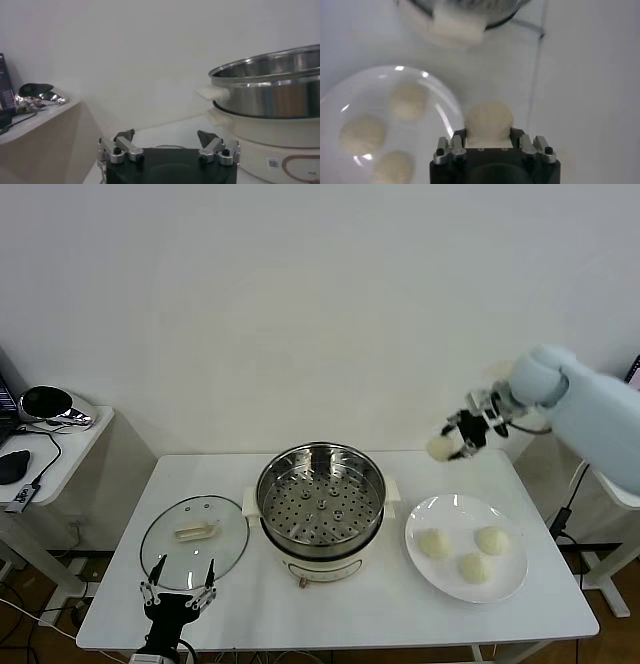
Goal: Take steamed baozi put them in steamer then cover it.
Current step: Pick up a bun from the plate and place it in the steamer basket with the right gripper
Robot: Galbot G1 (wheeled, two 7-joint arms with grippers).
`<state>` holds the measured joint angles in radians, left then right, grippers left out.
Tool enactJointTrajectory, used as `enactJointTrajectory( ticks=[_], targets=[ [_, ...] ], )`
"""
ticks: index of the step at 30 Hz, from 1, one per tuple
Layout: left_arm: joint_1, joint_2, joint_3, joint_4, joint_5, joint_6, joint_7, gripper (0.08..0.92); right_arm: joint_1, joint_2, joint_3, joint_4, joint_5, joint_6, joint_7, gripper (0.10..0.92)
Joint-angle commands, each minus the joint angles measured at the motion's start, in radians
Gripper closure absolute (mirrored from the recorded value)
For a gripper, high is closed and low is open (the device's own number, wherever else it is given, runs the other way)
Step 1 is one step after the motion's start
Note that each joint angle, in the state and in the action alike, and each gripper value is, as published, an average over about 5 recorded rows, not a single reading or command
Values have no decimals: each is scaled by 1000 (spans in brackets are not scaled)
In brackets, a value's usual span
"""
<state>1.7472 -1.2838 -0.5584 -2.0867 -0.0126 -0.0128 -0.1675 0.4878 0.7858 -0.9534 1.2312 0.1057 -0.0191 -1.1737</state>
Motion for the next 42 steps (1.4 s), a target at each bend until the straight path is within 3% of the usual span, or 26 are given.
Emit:
enactJointTrajectory(
  ticks=[1, 6, 12, 25, 42],
  targets=[
    [3, 1, -8, -1, -4, 0, 0, 177, 193, 184, -183, 33, 179, 74, 19, 474],
    [18, -1, -26, -4, -8, -7, 1, 177, 163, 330, -226, -8, 142, 158, 38, 473],
    [27, -13, -47, -14, -14, -10, 0, 177, 109, 446, -269, -91, 0, 296, 66, 469],
    [25, -21, -66, -5, -23, -10, 0, 177, -28, 529, -264, -229, -249, 578, 136, 460],
    [4, -25, -67, 24, -34, -15, 2, 177, -112, 628, -191, -400, -585, 764, 242, 440]
  ],
)
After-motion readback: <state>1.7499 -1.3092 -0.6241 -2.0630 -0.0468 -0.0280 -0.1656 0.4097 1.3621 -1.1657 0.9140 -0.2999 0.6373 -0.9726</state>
